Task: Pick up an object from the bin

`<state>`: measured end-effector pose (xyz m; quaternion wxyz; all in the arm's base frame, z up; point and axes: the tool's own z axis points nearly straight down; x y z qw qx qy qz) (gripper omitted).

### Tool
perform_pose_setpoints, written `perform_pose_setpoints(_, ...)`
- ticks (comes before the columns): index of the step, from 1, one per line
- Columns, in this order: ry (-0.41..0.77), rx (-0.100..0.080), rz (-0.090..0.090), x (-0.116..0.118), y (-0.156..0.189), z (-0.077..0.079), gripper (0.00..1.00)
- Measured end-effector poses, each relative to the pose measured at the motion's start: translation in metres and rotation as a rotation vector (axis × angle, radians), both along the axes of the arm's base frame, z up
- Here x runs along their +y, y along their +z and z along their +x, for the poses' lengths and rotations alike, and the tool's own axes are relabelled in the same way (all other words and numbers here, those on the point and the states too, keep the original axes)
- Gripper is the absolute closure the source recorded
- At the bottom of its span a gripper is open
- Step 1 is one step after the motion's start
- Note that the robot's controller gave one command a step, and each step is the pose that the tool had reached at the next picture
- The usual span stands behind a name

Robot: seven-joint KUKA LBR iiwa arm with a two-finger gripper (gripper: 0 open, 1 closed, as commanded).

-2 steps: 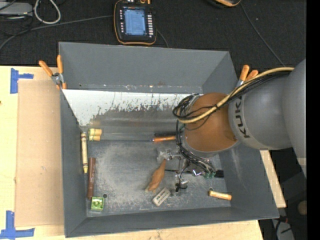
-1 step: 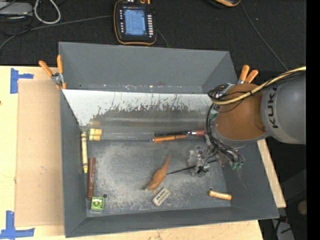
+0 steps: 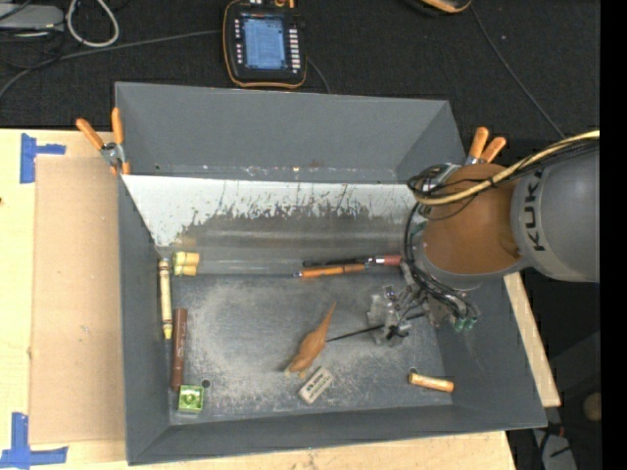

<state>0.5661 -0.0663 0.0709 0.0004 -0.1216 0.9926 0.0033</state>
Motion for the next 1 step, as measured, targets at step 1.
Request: perform_pose_setpoints(1, -0.001, 0.0, 0.0, 0.0, 0.0, 0.0, 1.0)
